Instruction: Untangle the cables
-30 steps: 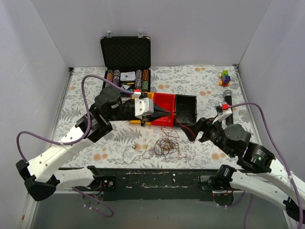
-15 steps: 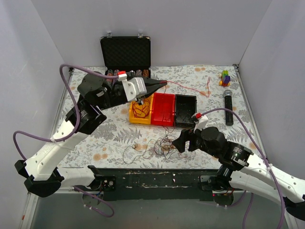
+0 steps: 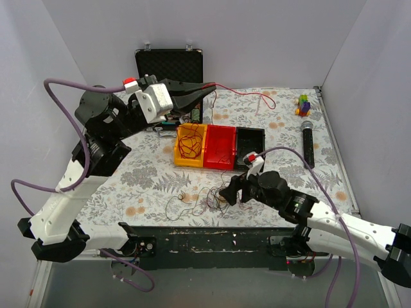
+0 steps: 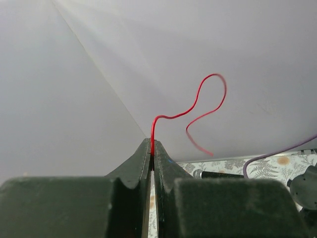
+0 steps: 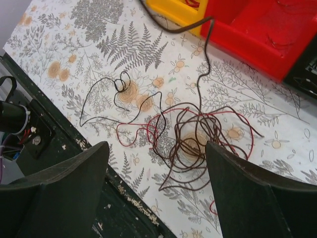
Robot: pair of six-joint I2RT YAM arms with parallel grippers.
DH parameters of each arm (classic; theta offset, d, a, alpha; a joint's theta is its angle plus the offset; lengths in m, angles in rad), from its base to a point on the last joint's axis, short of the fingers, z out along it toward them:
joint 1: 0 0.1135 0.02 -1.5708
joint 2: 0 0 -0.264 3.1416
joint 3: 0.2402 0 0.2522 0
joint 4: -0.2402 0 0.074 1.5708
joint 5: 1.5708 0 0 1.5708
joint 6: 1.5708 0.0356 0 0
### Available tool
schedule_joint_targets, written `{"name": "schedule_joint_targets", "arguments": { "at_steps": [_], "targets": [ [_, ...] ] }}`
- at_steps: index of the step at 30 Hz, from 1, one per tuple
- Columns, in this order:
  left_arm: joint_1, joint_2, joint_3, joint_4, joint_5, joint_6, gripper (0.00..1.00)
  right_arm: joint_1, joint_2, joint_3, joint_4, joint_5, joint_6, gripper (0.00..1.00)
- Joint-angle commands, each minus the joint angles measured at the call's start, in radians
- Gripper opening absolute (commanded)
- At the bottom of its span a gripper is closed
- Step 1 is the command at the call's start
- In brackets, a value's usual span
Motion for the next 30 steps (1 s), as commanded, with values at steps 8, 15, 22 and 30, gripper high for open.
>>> {"name": "schedule_joint_targets", "arguments": {
  "at_steps": [8,15,22,30],
  "targets": [
    [0.005,0.001,0.072,0.013,-0.032,-0.017,0.00,0.005,0.212,-0.039,0.287,0.140,-0.033,0.61],
    [0.003,-0.005,0.107,0.162,-0.131,0.075,0.00,0.017,0.281,-0.100,0.313,0.123,0.030,0.36],
    [0.005,-0.011,0.107,0.272,-0.171,0.136,0.00,0.045,0.251,-0.157,0.259,0.149,0.089,0.01],
    [0.003,0.033,0.177,0.383,-0.194,0.342,0.00,0.074,0.157,-0.275,0.189,0.186,0.192,0.01]
  ]
}}
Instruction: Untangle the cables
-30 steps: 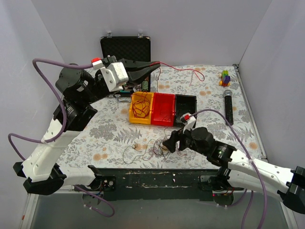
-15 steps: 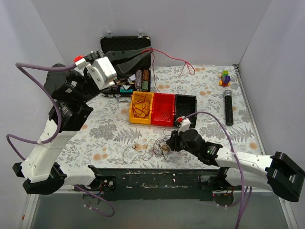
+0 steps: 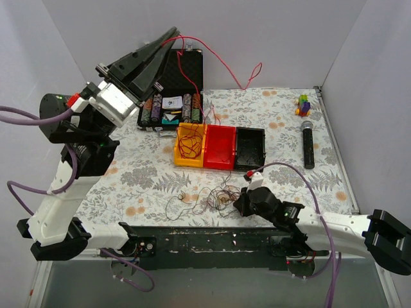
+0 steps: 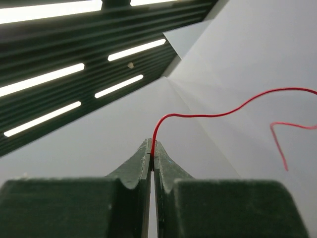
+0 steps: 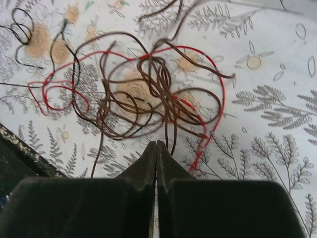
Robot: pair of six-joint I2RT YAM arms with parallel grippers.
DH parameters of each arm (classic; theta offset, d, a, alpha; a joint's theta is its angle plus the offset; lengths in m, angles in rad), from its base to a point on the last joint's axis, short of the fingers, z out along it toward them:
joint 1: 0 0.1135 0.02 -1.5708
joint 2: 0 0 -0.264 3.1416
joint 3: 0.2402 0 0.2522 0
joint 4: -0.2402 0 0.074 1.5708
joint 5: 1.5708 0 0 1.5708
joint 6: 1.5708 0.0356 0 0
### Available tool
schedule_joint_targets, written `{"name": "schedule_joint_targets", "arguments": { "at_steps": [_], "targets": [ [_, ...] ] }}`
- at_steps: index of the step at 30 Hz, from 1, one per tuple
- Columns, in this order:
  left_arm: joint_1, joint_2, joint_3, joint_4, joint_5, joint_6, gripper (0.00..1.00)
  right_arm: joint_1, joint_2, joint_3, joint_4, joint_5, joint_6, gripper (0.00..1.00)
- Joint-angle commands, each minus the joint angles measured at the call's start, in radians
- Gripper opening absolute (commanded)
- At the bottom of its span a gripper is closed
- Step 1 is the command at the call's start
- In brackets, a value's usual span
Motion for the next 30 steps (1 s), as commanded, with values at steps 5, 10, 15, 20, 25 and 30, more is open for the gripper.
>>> {"name": "schedule_joint_targets", "arguments": {
  "at_steps": [5,10,15,20,25,30],
  "targets": [
    [0.005,0.051,0.101,0.169,-0.057,0.234,0.00,0.026,-0.078,-0.044,-0.084,0.063,0.098,0.01],
    [0.005,0.016,-0.040,0.128,-0.087,0.246,0.00,0.035,-0.150,0.030,-0.169,0.103,0.072,0.01],
    [0.005,-0.044,-0.272,0.143,-0.169,0.242,0.00,0.033,-0.267,0.128,-0.265,0.115,0.034,0.01],
    [0.014,-0.059,-0.481,0.231,-0.256,0.268,0.00,0.035,-0.405,0.195,-0.342,0.115,0.018,0.01],
    [0.116,-0.032,-0.602,0.269,-0.262,0.207,0.00,0.035,-0.476,0.243,-0.431,0.123,0.024,0.01],
    [0.233,0.001,-0.690,0.312,-0.229,0.099,0.00,0.035,-0.526,0.258,-0.482,0.142,0.038,0.01]
  ]
}}
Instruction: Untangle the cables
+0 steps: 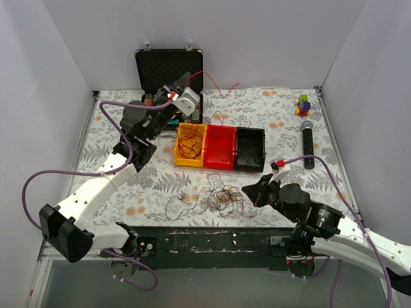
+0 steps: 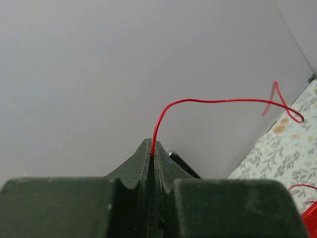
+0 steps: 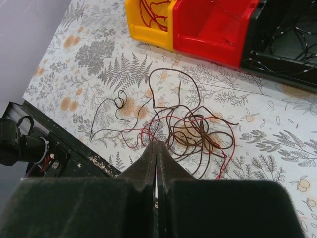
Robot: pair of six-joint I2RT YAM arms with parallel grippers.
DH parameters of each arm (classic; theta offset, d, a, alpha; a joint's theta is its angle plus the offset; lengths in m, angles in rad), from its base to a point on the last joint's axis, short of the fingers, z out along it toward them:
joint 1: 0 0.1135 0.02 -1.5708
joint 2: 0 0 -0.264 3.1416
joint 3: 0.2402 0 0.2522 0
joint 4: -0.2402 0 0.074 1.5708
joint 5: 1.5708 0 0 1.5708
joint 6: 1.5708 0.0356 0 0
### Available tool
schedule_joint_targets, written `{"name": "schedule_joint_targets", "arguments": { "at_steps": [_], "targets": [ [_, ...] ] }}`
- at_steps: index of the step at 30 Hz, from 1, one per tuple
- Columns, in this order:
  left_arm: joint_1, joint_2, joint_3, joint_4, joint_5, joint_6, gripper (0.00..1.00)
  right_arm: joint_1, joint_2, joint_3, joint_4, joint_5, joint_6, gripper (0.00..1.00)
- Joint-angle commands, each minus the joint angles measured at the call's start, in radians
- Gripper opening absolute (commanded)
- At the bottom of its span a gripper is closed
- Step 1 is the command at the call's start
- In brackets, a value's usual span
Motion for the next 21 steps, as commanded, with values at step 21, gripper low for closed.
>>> {"name": "schedule_joint_targets", "arguments": {
  "at_steps": [21],
  "targets": [
    [0.151,0.124,-0.140,0.061,0.083,-0.246,0.00,0.008,-0.078,0.057,-0.125,0.076,0.002,0.01]
  ]
}}
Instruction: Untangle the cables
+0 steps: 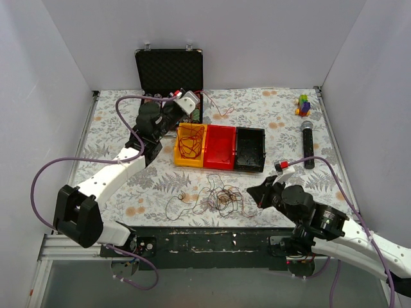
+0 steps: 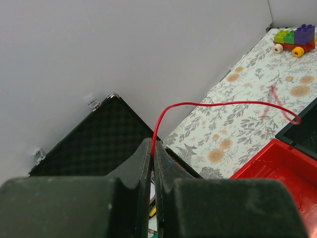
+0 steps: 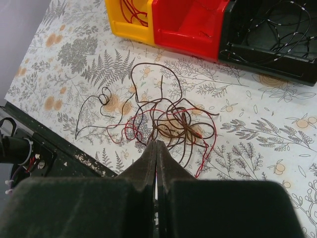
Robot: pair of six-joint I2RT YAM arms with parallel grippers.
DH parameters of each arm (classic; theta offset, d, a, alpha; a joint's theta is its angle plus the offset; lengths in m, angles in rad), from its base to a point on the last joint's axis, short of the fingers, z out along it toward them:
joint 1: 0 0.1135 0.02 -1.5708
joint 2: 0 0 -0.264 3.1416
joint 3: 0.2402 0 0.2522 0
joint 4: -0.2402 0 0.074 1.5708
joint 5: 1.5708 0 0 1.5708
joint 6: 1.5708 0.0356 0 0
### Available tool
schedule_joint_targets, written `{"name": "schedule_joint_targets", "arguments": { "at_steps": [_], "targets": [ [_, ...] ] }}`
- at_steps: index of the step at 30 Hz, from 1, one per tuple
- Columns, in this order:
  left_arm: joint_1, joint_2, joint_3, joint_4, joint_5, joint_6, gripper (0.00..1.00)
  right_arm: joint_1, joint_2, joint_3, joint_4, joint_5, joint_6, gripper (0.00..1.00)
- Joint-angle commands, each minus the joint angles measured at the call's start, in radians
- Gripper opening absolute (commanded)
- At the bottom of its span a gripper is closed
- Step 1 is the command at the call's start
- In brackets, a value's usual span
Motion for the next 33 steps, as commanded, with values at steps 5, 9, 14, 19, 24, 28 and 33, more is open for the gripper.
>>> {"name": "schedule_joint_targets", "arguments": {
  "at_steps": [5,9,14,19,24,28,33],
  "targets": [
    [0.011,-0.022,-0.006,-0.034,0.014,-0.029,0.00,0.007,-0.026,0.045,0.004,0.033,-0.001,0.01],
    [0.016,-0.032,-0.081,-0.032,-0.067,-0.072,0.00,0.007,-0.035,0.044,-0.001,0.033,0.001,0.01],
    [0.043,-0.044,-0.129,-0.055,-0.150,-0.175,0.00,0.006,-0.052,0.039,-0.019,0.039,0.010,0.01],
    [0.068,-0.067,-0.174,-0.089,-0.149,-0.240,0.00,0.007,-0.059,0.039,-0.033,0.044,0.015,0.01],
    [0.074,-0.068,-0.206,-0.126,-0.181,-0.264,0.00,0.006,-0.066,0.030,-0.041,0.041,0.025,0.01],
    [0.074,-0.076,-0.238,-0.124,-0.167,-0.206,0.00,0.006,-0.079,0.027,-0.053,0.049,0.033,0.01],
    [0.074,-0.072,-0.284,-0.112,-0.123,-0.064,0.00,0.007,-0.089,0.026,-0.065,0.059,0.038,0.01]
  ]
}}
